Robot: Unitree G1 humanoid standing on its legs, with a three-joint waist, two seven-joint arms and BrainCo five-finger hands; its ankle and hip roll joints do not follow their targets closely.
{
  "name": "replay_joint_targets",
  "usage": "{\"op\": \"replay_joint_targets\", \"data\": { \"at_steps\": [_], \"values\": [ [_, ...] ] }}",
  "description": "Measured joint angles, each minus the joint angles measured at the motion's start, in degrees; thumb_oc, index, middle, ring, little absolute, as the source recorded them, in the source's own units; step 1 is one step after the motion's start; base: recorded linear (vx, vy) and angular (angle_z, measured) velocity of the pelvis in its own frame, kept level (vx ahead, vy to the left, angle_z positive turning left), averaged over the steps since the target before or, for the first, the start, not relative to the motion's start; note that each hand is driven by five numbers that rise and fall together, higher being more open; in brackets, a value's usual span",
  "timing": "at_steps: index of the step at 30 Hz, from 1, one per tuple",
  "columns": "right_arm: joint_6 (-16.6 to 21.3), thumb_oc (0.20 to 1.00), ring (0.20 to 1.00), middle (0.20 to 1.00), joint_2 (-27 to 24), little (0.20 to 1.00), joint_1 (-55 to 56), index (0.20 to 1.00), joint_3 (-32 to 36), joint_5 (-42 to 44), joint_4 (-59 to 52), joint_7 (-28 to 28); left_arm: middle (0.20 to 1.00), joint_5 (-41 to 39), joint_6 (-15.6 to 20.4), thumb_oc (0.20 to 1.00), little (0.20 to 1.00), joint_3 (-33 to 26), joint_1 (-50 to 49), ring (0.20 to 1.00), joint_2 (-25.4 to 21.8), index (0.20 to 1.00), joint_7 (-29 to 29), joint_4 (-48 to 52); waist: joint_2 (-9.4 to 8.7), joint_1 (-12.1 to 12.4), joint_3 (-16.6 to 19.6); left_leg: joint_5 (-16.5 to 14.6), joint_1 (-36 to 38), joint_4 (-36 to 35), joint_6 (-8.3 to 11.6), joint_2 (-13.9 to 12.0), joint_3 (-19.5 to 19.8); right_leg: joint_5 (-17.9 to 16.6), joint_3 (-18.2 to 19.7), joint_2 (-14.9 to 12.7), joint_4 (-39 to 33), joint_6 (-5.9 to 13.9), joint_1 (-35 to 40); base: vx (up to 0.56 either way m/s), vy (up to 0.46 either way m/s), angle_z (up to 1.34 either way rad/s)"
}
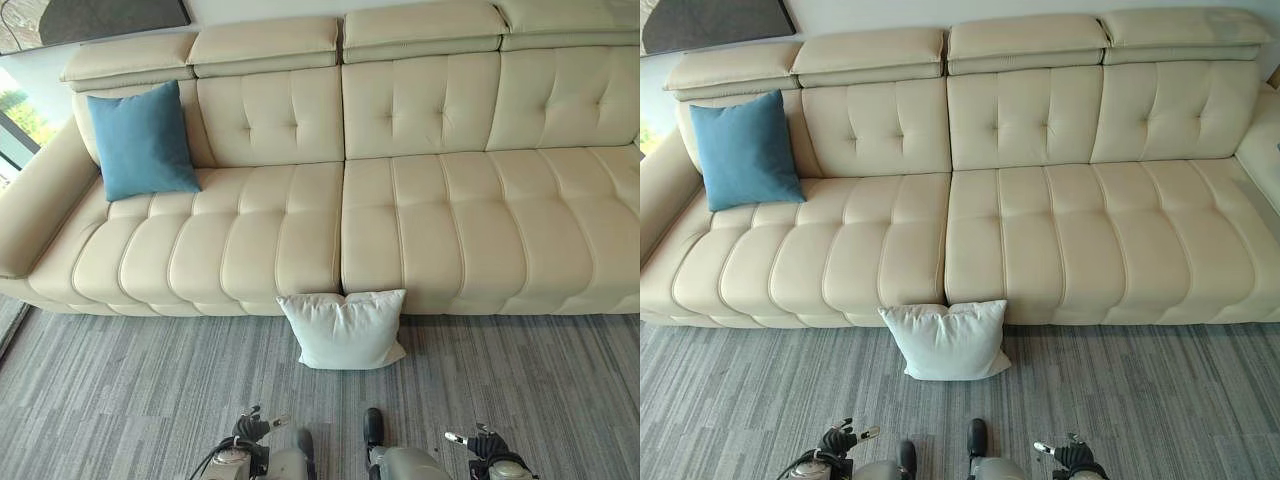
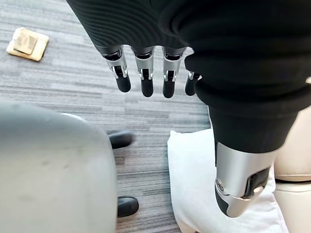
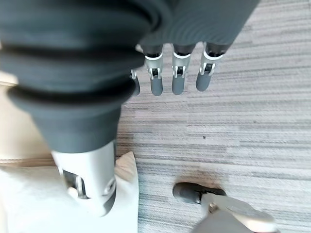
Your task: Pick up all the scattered cushions and arrange them neatly on the sofa.
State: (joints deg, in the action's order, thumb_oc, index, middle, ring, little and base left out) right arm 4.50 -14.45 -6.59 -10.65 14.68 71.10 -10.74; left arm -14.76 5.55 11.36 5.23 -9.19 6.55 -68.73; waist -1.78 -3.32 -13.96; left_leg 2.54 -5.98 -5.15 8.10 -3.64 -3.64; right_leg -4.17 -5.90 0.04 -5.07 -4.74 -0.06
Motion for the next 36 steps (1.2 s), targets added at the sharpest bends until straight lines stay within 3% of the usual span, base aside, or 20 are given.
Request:
{"op": "replay_joint_targets", "data": {
  "at_steps": [3,5,6,7,8,9,13,19,22,24,26,29,32,34,36],
  "values": [
    [0.1,1.0,1.0,1.0,0.1,1.0,0.4,1.0,0.0,0.0,-0.2,0.0,1.0,0.1,0.2,1.0,1.0,-0.2,0.5,1.0,-0.3,1.0,0.1,0.5,1.08,2.1,0.0,2.8,0.7,0.1,-0.31,-0.6,-0.2,0.6,2.5,1.2,0.0,0.3,1.1,0.14,0.104,-0.61],
    [0.2,1.0,1.0,1.0,-0.3,1.0,1.0,1.0,0.0,-0.1,-0.5,0.0,1.0,0.2,0.1,1.0,1.0,-0.2,-0.7,1.0,-0.2,1.0,0.0,0.3,2.09,1.9,0.6,3.1,4.1,0.2,-0.84,-0.6,-0.1,0.2,2.4,1.2,0.0,0.8,2.2,0.11,0.097,-0.61],
    [0.0,1.0,1.0,1.0,-0.8,1.0,1.9,1.0,0.0,-0.1,-0.7,-0.1,1.0,0.2,-0.3,1.0,1.0,-0.2,-0.8,1.0,0.0,1.0,0.0,-0.1,3.46,1.2,1.3,3.1,5.7,0.3,-0.93,-0.7,-0.2,-0.2,2.2,1.2,0.0,1.1,2.7,0.13,0.115,-0.25],
    [0.0,1.0,1.0,1.0,-1.3,1.0,2.9,1.0,0.0,-0.1,-0.7,-0.1,1.0,0.2,-0.3,1.0,1.0,-0.1,-1.2,1.0,0.1,1.0,-0.1,-0.1,4.59,0.4,1.9,3.2,6.4,0.2,-1.98,-0.7,-0.2,0.1,1.9,1.3,0.0,1.95,2.7,0.11,0.114,-0.03],
    [-0.2,1.0,1.0,1.0,-1.0,1.0,3.9,1.0,0.0,-0.1,-0.6,-0.1,1.0,0.2,-0.2,1.0,1.0,-0.1,-0.8,1.0,-0.2,1.0,0.0,0.2,4.8,0.1,2.1,3.8,6.6,0.2,-5.11,0.2,-0.4,0.0,2.3,0.5,0.0,3.07,2.8,0.09,0.099,-0.16],
    [-0.3,1.0,1.0,1.0,-0.4,1.0,4.8,1.0,-0.1,-0.1,-0.6,0.0,1.0,0.3,-0.2,1.0,1.0,-0.1,-1.0,1.0,-0.9,1.0,0.0,0.9,4.14,0.6,1.9,3.2,7.1,0.4,-6.92,1.2,-1.8,-0.7,3.3,-0.5,0.0,4.82,2.8,0.08,0.106,-0.23],
    [-0.9,1.0,1.0,1.0,1.4,1.0,5.2,1.0,0.0,-0.2,-0.7,0.1,1.0,0.3,-0.4,1.0,1.0,-0.2,-1.6,1.0,-2.4,1.0,-0.1,0.6,2.9,0.6,2.3,2.2,7.5,0.4,-8.69,3.5,-3.2,-0.7,4.5,-2.9,0.0,6.42,2.8,0.05,0.101,-0.13],
    [-1.1,1.0,1.0,1.0,1.6,1.0,4.6,1.0,0.0,-1.2,-0.8,0.2,1.0,2.4,-0.5,1.0,1.0,-0.1,-2.8,1.0,-2.5,1.0,-0.5,0.6,1.99,0.6,2.9,1.2,7.7,0.0,-9.18,4.2,-3.5,-0.6,5.0,-3.5,0.4,6.96,2.4,-0.03,0.14,-0.09],
    [-1.3,1.0,1.0,1.0,1.6,1.0,3.3,1.0,-0.1,-1.4,-1.3,0.3,1.0,2.4,-0.6,1.0,1.0,-0.1,-1.6,1.0,-3.0,1.0,-0.9,0.6,1.03,0.5,2.6,1.2,5.1,0.3,-10.06,4.3,-5.5,0.0,6.8,-3.5,5.1,8.0,-3.4,-0.07,0.072,-0.37],
    [-1.3,1.0,1.0,1.0,1.7,1.0,2.1,1.0,-1.5,-2.1,-2.1,0.3,1.0,2.4,-0.5,1.0,1.0,-0.1,0.8,1.0,-4.7,1.0,-0.9,0.8,-0.73,0.4,1.2,1.2,5.0,0.0,-10.12,4.5,-7.1,1.3,7.6,-3.9,8.9,9.86,-6.4,-0.03,-0.006,-0.45],
    [-1.3,1.0,1.0,1.0,1.6,1.0,-0.3,1.0,-2.3,-2.3,-3.1,0.2,1.0,2.4,-0.4,1.0,1.0,0.1,2.9,1.0,-6.1,1.0,-0.6,0.6,-0.41,0.6,-1.0,1.3,4.0,0.1,-10.97,3.8,-8.1,3.2,3.4,-5.5,14.3,11.92,-11.7,0.04,-0.05,-0.42],
    [-1.7,1.0,1.0,1.0,1.4,1.0,-2.9,1.0,-2.4,-2.3,-4.0,-0.4,1.0,2.3,0.2,1.0,1.0,0.5,7.4,1.0,-6.4,1.0,0.3,0.5,-0.23,0.7,-1.8,1.4,-1.1,1.2,-10.77,3.5,-6.8,4.3,1.0,-8.4,11.0,11.23,-14.7,-0.08,-0.076,0.34],
    [-1.3,1.0,1.0,1.0,0.6,1.0,-10.2,1.0,-4.0,-2.2,-4.9,-1.3,1.0,2.2,0.3,1.0,1.0,2.5,10.6,1.0,-7.3,1.0,0.9,1.0,-0.41,1.1,-5.8,2.6,-5.4,3.6,-9.07,2.3,-6.2,-0.6,0.6,-7.4,8.2,10.14,-16.3,-0.17,-0.126,0.16],
    [-0.5,1.0,1.0,1.0,-3.3,1.0,-19.9,1.0,-7.2,-1.1,-11.6,-3.1,1.0,1.9,0.3,1.0,1.0,6.4,18.6,1.0,-8.2,1.0,2.6,1.8,0.14,0.7,-11.6,3.9,-12.2,5.8,-7.25,0.7,-4.5,-4.6,-1.1,-5.9,7.3,7.61,-20.9,-0.14,-0.12,0.21],
    [0.0,1.0,1.0,1.0,-8.3,1.0,-29.3,1.0,-9.1,0.1,-17.2,-5.7,1.0,-0.4,0.7,1.0,1.0,7.7,27.4,1.0,-10.5,1.0,4.5,6.5,1.18,0.6,-15.6,4.7,-18.5,8.1,-6.05,-0.2,-3.2,-5.8,-2.5,-5.0,7.7,6.97,-25.9,-0.13,-0.098,0.21]
  ]
}}
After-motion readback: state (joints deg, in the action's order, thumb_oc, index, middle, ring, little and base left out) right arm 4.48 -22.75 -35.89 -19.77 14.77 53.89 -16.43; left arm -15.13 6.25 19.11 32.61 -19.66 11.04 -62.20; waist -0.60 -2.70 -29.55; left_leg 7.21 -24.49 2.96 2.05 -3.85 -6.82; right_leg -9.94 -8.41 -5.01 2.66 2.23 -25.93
